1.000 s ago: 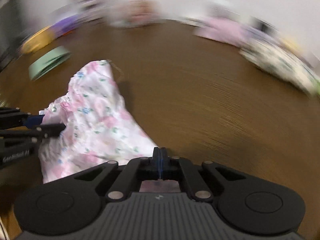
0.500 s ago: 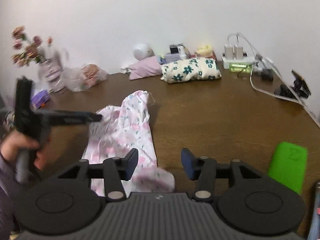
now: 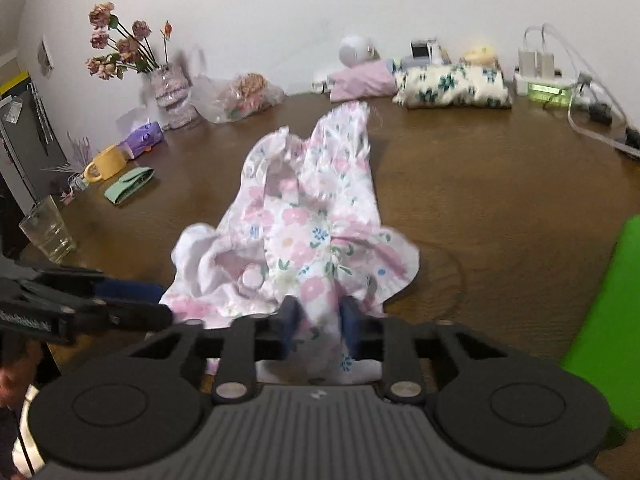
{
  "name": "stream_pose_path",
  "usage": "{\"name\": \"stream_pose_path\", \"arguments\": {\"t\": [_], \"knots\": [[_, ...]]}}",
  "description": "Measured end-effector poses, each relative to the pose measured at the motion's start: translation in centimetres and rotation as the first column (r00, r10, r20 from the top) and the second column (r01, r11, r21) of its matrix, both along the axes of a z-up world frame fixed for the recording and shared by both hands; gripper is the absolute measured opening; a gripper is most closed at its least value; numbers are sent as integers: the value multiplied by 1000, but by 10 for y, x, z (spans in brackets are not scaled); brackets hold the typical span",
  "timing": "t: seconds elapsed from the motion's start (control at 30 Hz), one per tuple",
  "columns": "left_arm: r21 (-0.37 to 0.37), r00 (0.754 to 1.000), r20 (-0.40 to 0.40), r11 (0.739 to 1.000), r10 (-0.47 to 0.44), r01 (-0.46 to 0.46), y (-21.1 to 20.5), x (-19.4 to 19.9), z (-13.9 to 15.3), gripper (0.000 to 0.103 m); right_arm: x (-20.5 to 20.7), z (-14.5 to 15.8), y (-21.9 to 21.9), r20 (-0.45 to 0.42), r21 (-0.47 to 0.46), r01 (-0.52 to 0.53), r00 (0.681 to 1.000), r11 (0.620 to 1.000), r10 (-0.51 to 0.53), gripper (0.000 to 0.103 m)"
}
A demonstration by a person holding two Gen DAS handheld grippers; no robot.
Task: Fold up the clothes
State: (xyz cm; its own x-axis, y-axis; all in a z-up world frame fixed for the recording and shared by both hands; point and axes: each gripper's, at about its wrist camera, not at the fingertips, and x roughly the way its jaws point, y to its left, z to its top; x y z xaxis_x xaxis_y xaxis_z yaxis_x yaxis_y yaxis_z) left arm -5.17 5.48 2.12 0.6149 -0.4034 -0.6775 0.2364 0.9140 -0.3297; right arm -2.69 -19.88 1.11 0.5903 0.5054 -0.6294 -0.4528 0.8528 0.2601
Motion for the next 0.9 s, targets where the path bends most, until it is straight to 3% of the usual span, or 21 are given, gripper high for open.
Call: {"name": "stream_pose_path", "arguments": {"t": [0.2, 0.3, 0.37, 0.5, 0.57, 0.63, 0.67, 0.7, 0.73, 0.77, 0.8, 0.9], "knots": [[28, 996, 26, 996, -86, 85, -1, -15, -1, 39, -43, -3, 12, -15, -49, -48, 999, 998, 47, 14], [-2, 996, 3, 996, -86, 86, 9, -22, 1, 37, -63, 3, 10, -9, -50, -82, 997, 995, 82, 19], [-11, 997, 28, 998, -67, 67, 16, -28, 8, 40, -71, 13, 3, 13, -33, -80, 997, 996, 81, 31], [-40, 994, 92, 997, -67, 70, 19, -24, 21, 65, -73, 38, -19, 110, 27, -12, 994, 1000, 9, 55], [-43, 993, 92, 996, -68, 72, 11, -12, 21, 65, -62, 38, -21, 115, 53, 9, 993, 999, -15, 69], [-38, 995, 69, 997, -66, 69, 3, 0, 17, 63, -49, 31, -16, 96, 56, 16, 995, 998, -22, 69], [-35, 996, 55, 997, -65, 67, -1, 6, 15, 49, -43, 27, -11, 88, 52, 16, 996, 999, -21, 69], [-44, 996, 48, 996, -78, 80, -4, 9, 14, 26, -36, 21, -7, 73, 51, 21, 997, 998, -24, 68], [-58, 995, 40, 994, -93, 95, -5, 11, 13, 18, -30, 15, -4, 54, 53, 28, 998, 998, -31, 56], [-74, 994, 31, 992, -103, 105, -5, 13, 12, 15, -23, 8, -2, 21, 62, 36, 999, 997, -37, 30], [-97, 994, 31, 990, -105, 107, -3, 15, 11, 14, -18, 3, -3, -15, 85, 46, 999, 995, -45, 18], [-223, 994, 33, 969, -101, 106, 8, 20, 8, 9, -14, 3, -13, -16, 212, 30, 1000, 977, -27, 11]]}}
